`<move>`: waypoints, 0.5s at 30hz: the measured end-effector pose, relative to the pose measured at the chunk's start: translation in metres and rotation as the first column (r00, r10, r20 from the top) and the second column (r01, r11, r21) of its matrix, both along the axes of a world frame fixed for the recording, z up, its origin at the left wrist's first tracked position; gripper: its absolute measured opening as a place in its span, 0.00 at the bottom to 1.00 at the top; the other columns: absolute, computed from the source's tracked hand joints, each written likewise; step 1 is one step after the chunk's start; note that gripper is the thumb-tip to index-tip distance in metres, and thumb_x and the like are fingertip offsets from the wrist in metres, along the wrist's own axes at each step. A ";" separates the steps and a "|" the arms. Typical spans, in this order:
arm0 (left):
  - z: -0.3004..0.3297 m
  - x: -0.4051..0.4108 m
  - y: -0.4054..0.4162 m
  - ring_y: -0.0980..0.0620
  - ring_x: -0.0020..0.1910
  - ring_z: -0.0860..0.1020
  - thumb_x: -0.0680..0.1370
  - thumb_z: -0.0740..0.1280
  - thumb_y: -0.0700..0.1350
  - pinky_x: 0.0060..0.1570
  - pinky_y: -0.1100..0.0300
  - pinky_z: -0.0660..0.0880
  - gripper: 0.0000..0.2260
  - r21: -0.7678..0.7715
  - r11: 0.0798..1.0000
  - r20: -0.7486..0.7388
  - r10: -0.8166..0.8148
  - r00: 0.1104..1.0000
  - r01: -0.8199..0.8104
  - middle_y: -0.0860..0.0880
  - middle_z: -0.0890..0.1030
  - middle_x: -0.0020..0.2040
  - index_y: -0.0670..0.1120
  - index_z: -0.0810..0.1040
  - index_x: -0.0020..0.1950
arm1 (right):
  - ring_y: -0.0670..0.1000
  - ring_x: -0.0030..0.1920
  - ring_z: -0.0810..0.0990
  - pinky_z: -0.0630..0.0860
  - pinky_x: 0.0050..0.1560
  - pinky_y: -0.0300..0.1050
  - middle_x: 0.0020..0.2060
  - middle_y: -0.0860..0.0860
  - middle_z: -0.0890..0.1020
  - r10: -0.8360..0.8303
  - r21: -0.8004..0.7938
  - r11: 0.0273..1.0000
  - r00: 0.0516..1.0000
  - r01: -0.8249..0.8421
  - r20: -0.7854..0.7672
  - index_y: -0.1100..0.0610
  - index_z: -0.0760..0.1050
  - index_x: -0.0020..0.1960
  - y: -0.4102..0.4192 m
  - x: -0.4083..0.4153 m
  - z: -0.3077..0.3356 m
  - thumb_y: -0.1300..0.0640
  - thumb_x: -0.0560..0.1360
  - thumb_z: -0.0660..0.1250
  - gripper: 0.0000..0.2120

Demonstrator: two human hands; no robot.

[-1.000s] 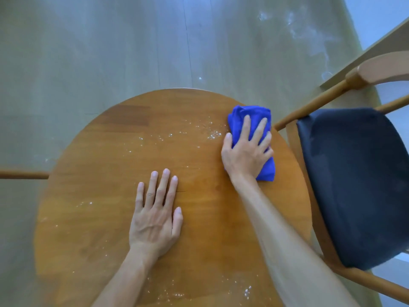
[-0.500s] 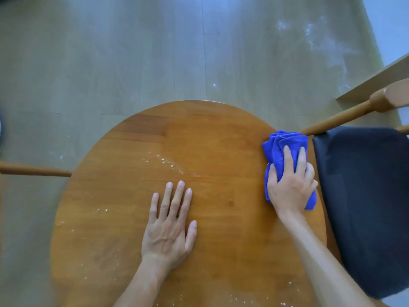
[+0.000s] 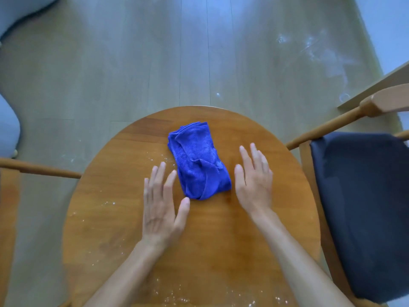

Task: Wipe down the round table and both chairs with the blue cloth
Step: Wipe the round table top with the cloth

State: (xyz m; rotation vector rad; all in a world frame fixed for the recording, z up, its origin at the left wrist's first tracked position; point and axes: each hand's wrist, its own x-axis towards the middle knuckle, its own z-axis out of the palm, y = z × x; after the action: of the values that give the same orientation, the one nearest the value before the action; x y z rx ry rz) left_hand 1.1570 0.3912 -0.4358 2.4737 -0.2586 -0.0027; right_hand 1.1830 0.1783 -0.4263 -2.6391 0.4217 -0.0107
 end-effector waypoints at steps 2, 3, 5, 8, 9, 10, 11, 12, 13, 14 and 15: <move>0.012 0.030 -0.029 0.40 0.78 0.51 0.75 0.58 0.52 0.74 0.40 0.49 0.29 0.067 0.997 0.031 0.028 0.999 -0.030 0.40 0.56 0.78 0.41 0.65 0.74 | 0.57 0.76 0.57 0.57 0.72 0.61 0.76 0.54 0.60 -0.008 -0.192 0.981 0.995 -0.010 -0.096 0.52 0.64 0.74 -0.016 -0.023 -0.014 0.51 0.78 0.55 0.25; 0.015 0.046 -0.047 0.39 0.77 0.50 0.75 0.58 0.53 0.74 0.39 0.48 0.29 0.148 0.989 0.034 0.020 0.999 -0.025 0.40 0.55 0.78 0.42 0.64 0.75 | 0.58 0.76 0.57 0.56 0.72 0.62 0.76 0.55 0.60 0.013 -0.253 0.967 0.993 -0.043 -0.119 0.53 0.64 0.74 -0.018 -0.031 -0.022 0.50 0.78 0.54 0.25; 0.016 0.078 -0.079 0.38 0.77 0.44 0.77 0.58 0.56 0.73 0.37 0.43 0.32 0.347 0.938 -0.043 0.028 0.999 -0.012 0.41 0.48 0.79 0.46 0.55 0.78 | 0.60 0.75 0.59 0.57 0.72 0.64 0.75 0.57 0.61 0.037 -0.305 0.950 0.992 -0.072 -0.119 0.53 0.65 0.74 -0.020 -0.039 -0.035 0.47 0.79 0.50 0.25; -0.001 0.099 -0.104 0.37 0.76 0.35 0.77 0.54 0.60 0.71 0.33 0.37 0.34 0.545 0.838 -0.162 0.084 0.983 0.018 0.42 0.39 0.79 0.50 0.46 0.79 | 0.59 0.75 0.58 0.55 0.72 0.63 0.76 0.56 0.60 0.046 -0.331 0.941 0.997 -0.064 -0.060 0.52 0.63 0.75 -0.026 -0.040 -0.050 0.47 0.79 0.50 0.25; -0.007 0.099 -0.107 0.36 0.76 0.36 0.77 0.55 0.59 0.70 0.33 0.37 0.34 0.569 0.822 -0.172 0.090 0.981 0.025 0.42 0.39 0.79 0.50 0.47 0.79 | 0.58 0.76 0.58 0.55 0.72 0.63 0.76 0.56 0.60 0.048 -0.337 0.939 0.998 -0.061 -0.046 0.52 0.63 0.75 -0.028 -0.041 -0.053 0.47 0.79 0.51 0.25; -0.010 0.099 -0.107 0.36 0.76 0.37 0.77 0.55 0.57 0.71 0.33 0.38 0.32 0.579 0.815 -0.167 0.085 0.982 0.028 0.41 0.40 0.79 0.50 0.50 0.79 | 0.58 0.76 0.57 0.54 0.72 0.63 0.76 0.56 0.60 0.051 -0.340 0.939 0.998 -0.060 -0.034 0.51 0.63 0.75 -0.028 -0.041 -0.055 0.47 0.79 0.51 0.25; -0.011 0.098 -0.105 0.36 0.76 0.38 0.76 0.56 0.56 0.71 0.33 0.38 0.31 0.573 0.819 -0.160 0.066 0.985 0.038 0.42 0.42 0.79 0.50 0.52 0.78 | 0.58 0.76 0.57 0.54 0.72 0.63 0.76 0.55 0.60 0.054 -0.340 0.939 0.998 -0.061 -0.028 0.51 0.63 0.75 -0.028 -0.041 -0.055 0.47 0.79 0.51 0.25; -0.010 0.098 -0.100 0.37 0.77 0.39 0.76 0.56 0.56 0.71 0.34 0.38 0.31 0.559 0.827 -0.158 0.030 0.987 0.064 0.43 0.43 0.79 0.51 0.54 0.78 | 0.58 0.76 0.57 0.54 0.72 0.62 0.76 0.55 0.60 0.057 -0.336 0.940 0.998 -0.063 -0.029 0.51 0.63 0.75 -0.028 -0.041 -0.055 0.46 0.79 0.51 0.25; -0.009 0.098 -0.091 0.38 0.77 0.41 0.75 0.57 0.56 0.71 0.35 0.39 0.30 0.547 0.831 -0.155 -0.022 0.988 0.105 0.44 0.45 0.79 0.53 0.56 0.77 | 0.58 0.76 0.56 0.53 0.72 0.62 0.76 0.55 0.60 0.053 -0.331 0.942 0.998 -0.061 -0.032 0.51 0.63 0.75 -0.028 -0.041 -0.053 0.46 0.79 0.51 0.25; -0.008 0.099 -0.076 0.40 0.77 0.42 0.75 0.58 0.56 0.72 0.35 0.40 0.30 0.543 0.829 -0.144 -0.063 0.988 0.132 0.45 0.46 0.80 0.54 0.58 0.77 | 0.57 0.76 0.56 0.53 0.73 0.62 0.76 0.55 0.60 0.047 -0.324 0.944 0.998 -0.056 -0.036 0.51 0.62 0.75 -0.028 -0.041 -0.052 0.46 0.79 0.50 0.26; -0.008 0.101 -0.054 0.41 0.78 0.43 0.73 0.59 0.56 0.72 0.35 0.42 0.31 0.546 0.828 -0.132 -0.069 0.989 0.130 0.46 0.48 0.80 0.55 0.60 0.77 | 0.57 0.76 0.55 0.52 0.73 0.62 0.76 0.54 0.59 0.044 -0.320 0.946 0.998 -0.055 -0.041 0.51 0.62 0.75 -0.028 -0.040 -0.050 0.46 0.79 0.50 0.26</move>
State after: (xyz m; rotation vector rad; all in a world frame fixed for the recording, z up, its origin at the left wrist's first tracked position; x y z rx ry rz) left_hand 1.2583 0.3371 -0.4434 3.0233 -0.3850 -0.2951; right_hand 1.1434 0.1503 -0.4767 -2.9750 0.3925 -0.0209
